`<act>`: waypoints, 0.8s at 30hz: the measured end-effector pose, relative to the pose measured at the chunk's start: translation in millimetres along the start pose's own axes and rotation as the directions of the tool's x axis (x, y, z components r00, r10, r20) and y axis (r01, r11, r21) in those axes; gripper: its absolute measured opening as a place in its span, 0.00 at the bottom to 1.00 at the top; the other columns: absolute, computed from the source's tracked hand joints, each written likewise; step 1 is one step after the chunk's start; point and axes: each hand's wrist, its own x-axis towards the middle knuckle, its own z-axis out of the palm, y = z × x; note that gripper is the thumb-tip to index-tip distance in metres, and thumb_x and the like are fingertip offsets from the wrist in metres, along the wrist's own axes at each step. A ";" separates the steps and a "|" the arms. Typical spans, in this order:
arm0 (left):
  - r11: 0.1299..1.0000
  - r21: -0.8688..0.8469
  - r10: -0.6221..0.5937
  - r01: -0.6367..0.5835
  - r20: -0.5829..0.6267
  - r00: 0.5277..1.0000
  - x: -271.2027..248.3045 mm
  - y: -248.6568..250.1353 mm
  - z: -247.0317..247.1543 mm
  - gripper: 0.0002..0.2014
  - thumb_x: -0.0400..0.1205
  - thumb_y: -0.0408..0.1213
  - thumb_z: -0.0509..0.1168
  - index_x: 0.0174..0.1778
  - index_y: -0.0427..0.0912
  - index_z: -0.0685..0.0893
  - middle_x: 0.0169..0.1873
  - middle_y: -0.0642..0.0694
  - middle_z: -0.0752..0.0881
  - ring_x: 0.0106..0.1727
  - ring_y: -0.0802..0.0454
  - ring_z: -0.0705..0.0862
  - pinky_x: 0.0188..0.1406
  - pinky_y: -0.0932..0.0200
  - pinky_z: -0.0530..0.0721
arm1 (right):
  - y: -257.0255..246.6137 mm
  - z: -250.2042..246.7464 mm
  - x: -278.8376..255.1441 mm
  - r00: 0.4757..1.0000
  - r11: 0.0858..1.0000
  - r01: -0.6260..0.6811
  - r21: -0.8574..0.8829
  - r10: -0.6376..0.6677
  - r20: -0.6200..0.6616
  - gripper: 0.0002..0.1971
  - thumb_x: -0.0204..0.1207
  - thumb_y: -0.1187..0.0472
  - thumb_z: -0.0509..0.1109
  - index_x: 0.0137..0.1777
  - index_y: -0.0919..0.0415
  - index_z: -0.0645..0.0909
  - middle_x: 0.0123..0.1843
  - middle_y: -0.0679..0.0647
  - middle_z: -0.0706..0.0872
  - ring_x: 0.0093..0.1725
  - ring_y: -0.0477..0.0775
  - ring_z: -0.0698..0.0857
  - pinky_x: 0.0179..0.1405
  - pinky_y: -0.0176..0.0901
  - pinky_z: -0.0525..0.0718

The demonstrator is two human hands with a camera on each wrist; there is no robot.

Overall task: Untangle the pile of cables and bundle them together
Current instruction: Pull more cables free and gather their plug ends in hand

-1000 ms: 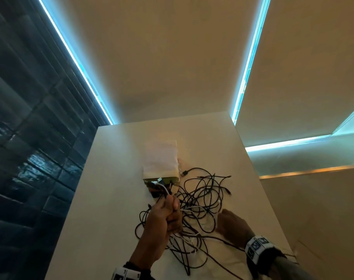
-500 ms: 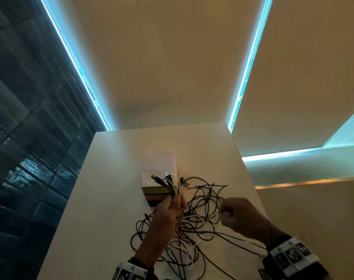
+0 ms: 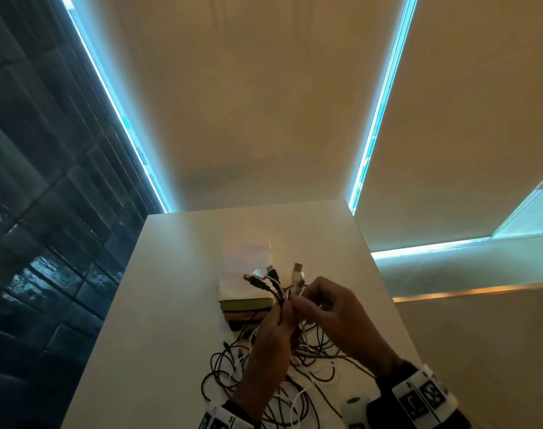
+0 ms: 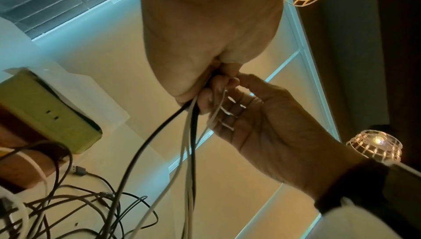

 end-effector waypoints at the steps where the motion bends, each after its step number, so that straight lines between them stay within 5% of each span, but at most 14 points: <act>1: 1.000 -0.025 -0.013 0.012 -0.033 0.999 0.9 -1.3 -3.1 0.16 0.85 0.55 0.55 0.52 0.52 0.85 0.40 0.49 0.87 0.41 0.49 0.85 0.42 0.60 0.80 | 2.8 4.2 -2.2 0.999 1.000 -0.021 0.012 0.021 0.033 0.06 0.76 0.54 0.74 0.44 0.55 0.82 0.41 0.56 0.88 0.41 0.56 0.88 0.42 0.53 0.89; 4: 0.997 -0.067 -0.041 0.034 -0.094 0.995 2.5 -2.9 -10.8 0.18 0.85 0.50 0.53 0.50 0.41 0.82 0.42 0.44 0.89 0.46 0.49 0.90 0.43 0.59 0.86 | 10.0 11.0 -8.3 0.985 0.991 -0.076 0.109 0.057 0.165 0.06 0.78 0.59 0.72 0.50 0.60 0.80 0.44 0.57 0.89 0.43 0.54 0.90 0.44 0.47 0.89; 8: 0.998 -0.053 -0.039 0.030 -0.176 0.984 1.7 -2.4 -11.8 0.23 0.80 0.56 0.54 0.48 0.39 0.81 0.37 0.40 0.80 0.41 0.44 0.80 0.45 0.49 0.81 | 18.2 16.3 -10.2 0.985 0.993 -0.045 0.108 0.026 0.169 0.02 0.78 0.66 0.70 0.49 0.61 0.83 0.45 0.55 0.89 0.44 0.49 0.89 0.45 0.40 0.87; 13: 0.980 -0.192 -0.006 -0.045 -0.259 0.966 2.0 3.1 -10.9 0.22 0.85 0.52 0.54 0.43 0.37 0.83 0.42 0.35 0.85 0.49 0.35 0.83 0.56 0.40 0.80 | 27.8 15.4 -6.2 0.990 0.998 0.009 0.061 -0.017 0.140 0.06 0.78 0.63 0.72 0.42 0.51 0.86 0.41 0.56 0.88 0.41 0.57 0.87 0.43 0.49 0.88; 17: 0.869 -0.472 -0.015 -0.148 -0.324 0.946 2.6 18.9 -9.4 0.15 0.87 0.41 0.52 0.37 0.39 0.72 0.25 0.46 0.68 0.27 0.49 0.72 0.43 0.47 0.79 | 45.3 -2.1 2.0 0.984 0.999 -0.025 0.026 0.020 0.176 0.06 0.77 0.67 0.73 0.41 0.58 0.88 0.36 0.51 0.88 0.38 0.44 0.85 0.40 0.35 0.83; 20: 0.829 -0.529 -0.008 -0.185 -0.341 0.940 -0.2 22.7 -16.4 0.15 0.88 0.39 0.52 0.36 0.42 0.72 0.24 0.49 0.64 0.25 0.53 0.63 0.30 0.54 0.68 | 60.5 -26.4 4.7 0.987 0.995 -0.099 -0.004 0.098 0.129 0.05 0.76 0.68 0.74 0.39 0.61 0.89 0.32 0.45 0.88 0.34 0.37 0.83 0.37 0.27 0.79; 24: 0.836 -0.503 0.038 -0.218 -0.344 0.938 -5.8 32.9 -24.1 0.16 0.89 0.40 0.51 0.36 0.42 0.72 0.24 0.49 0.63 0.25 0.54 0.59 0.25 0.58 0.61 | 91.3 -63.3 3.0 0.968 0.972 -0.233 0.032 0.235 -0.086 0.08 0.75 0.68 0.74 0.35 0.61 0.89 0.25 0.47 0.83 0.24 0.38 0.72 0.24 0.28 0.69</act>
